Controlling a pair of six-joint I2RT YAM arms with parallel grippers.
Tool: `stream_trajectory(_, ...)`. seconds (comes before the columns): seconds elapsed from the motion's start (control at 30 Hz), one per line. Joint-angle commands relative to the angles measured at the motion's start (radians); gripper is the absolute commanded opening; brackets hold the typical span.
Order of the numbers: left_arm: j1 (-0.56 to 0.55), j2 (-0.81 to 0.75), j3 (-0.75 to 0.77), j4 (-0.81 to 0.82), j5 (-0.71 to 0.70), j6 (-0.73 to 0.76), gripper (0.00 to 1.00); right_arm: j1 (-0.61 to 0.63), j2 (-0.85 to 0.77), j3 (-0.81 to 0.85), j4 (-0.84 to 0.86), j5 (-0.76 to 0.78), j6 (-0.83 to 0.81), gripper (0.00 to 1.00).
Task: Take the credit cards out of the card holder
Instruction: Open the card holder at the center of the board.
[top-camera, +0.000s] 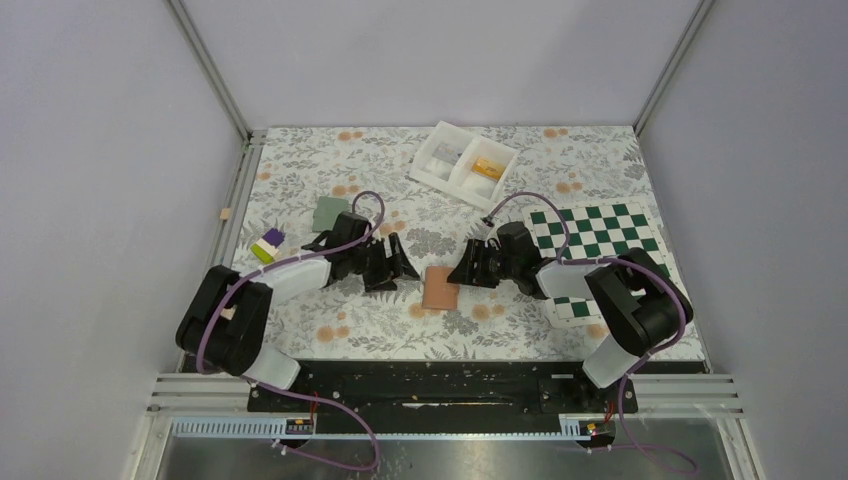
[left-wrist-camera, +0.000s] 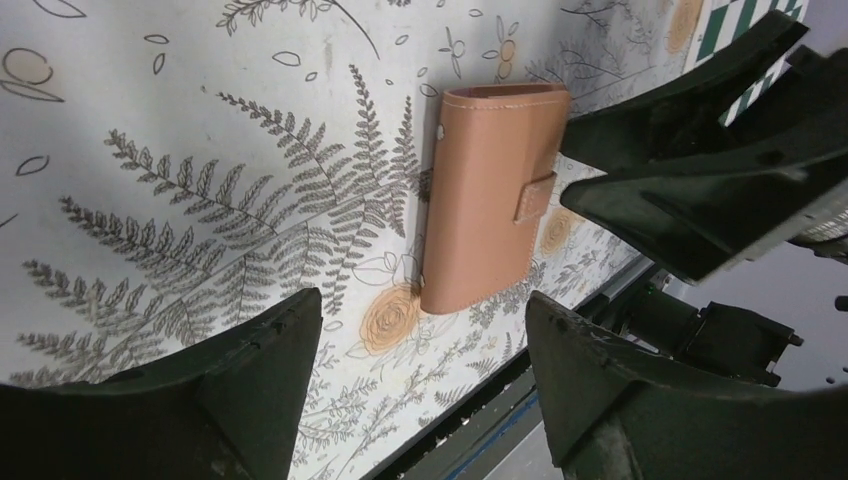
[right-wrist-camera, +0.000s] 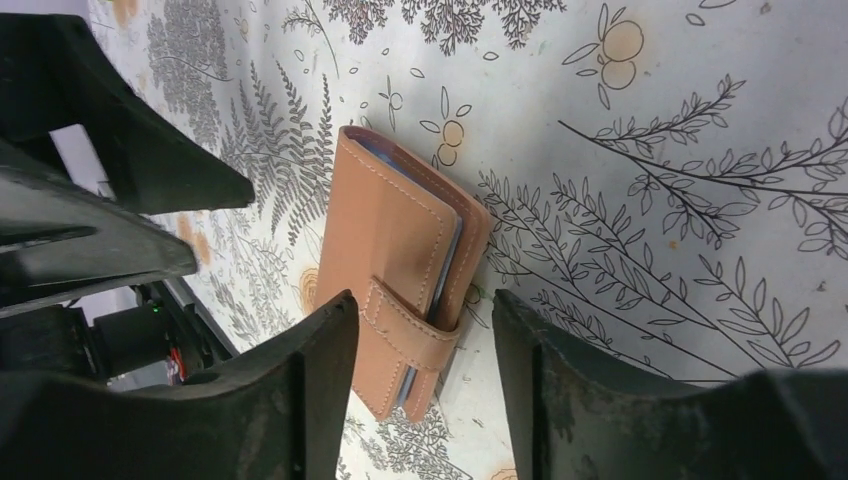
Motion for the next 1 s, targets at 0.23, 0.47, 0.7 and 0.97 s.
stream_trajectory(0.23,-0.096,0.125,0.035,0.12,-0.01,-0.047,0.69,-0.009,0.059,-0.043,0.186,-0.022,0.175,0.64)
stream_trajectory(0.47,-0.102,0.164,0.022,0.165,-0.007,-0.058,0.66,-0.009,0.115,-0.043,0.255,-0.036,0.224,0.65)
stream_trajectory(0.7,-0.104,0.198,0.019,0.18,0.005,-0.061,0.63,-0.009,0.165,-0.045,0.354,-0.089,0.278,0.59)
stream_trajectory(0.97,-0.106,0.218,0.017,0.187,0.015,-0.064,0.57,-0.009,0.215,-0.046,0.458,-0.151,0.33,0.49)
